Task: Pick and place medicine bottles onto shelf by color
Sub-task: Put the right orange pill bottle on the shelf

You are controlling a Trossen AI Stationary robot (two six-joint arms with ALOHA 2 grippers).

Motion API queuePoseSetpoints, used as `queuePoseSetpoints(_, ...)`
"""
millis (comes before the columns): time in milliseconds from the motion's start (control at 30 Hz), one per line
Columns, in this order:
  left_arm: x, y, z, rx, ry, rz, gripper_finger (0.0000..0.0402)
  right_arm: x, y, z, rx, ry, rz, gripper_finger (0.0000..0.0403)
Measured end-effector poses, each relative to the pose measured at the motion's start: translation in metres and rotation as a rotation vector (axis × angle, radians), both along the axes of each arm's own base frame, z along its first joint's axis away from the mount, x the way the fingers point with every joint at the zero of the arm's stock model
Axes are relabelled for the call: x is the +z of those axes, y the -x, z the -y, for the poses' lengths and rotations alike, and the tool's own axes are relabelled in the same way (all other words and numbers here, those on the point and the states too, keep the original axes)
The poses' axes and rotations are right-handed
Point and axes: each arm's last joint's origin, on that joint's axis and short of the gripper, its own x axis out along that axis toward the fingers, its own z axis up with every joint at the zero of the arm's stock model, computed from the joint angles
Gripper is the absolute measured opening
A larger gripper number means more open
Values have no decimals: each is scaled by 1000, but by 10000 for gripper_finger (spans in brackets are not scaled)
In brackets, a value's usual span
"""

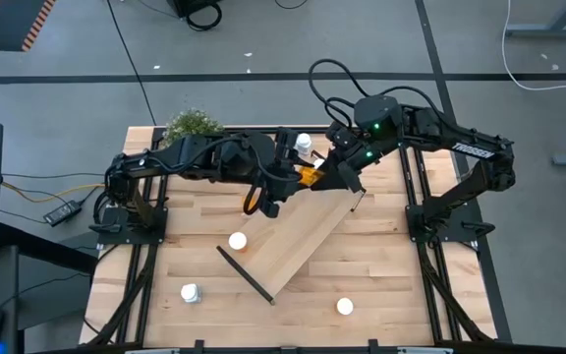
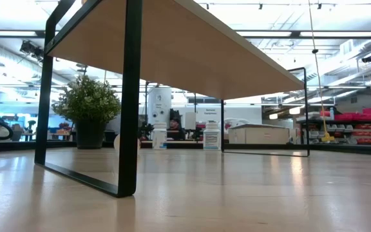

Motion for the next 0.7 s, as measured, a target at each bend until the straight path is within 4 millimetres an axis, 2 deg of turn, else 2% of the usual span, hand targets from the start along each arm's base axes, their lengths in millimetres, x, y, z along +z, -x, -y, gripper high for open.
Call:
queuePoseSetpoints(300, 1, 1, -4, 163, 19, 30, 199, 11, 14, 17, -83, 11, 62, 324)
queuePoseSetpoints(500, 8, 6, -7, 282, 76, 97, 193, 24, 35, 28, -207, 55, 119, 335)
queuePoseSetpoints(700, 18, 9, -8, 346, 125, 198, 201, 29, 39, 30, -252, 72, 149, 335)
